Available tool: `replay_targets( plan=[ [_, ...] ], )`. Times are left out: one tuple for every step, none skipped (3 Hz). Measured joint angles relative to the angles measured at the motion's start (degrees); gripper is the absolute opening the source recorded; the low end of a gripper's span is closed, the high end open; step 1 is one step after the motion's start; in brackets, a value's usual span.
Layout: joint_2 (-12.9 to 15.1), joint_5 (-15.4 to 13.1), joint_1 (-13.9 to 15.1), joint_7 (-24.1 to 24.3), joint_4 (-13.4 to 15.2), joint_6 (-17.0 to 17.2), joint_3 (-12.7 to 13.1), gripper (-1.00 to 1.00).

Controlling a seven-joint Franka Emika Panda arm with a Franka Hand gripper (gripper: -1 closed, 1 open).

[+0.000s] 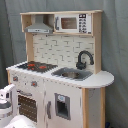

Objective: Play with the kitchen

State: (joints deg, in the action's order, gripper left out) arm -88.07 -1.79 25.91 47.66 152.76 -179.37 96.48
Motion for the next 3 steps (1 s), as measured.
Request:
replay_targets(
  plan=[
    [0.0,0.0,4.1,1.6,-3.3,-3.4,0.3,1.00],
    [0.0,0.0,7.9,4.0,-4.2,-6.7,2.9,1.00],
    [-0.3,0.1,12.0,1.7,-4.2,-9.8,2.2,1.00]
  ],
)
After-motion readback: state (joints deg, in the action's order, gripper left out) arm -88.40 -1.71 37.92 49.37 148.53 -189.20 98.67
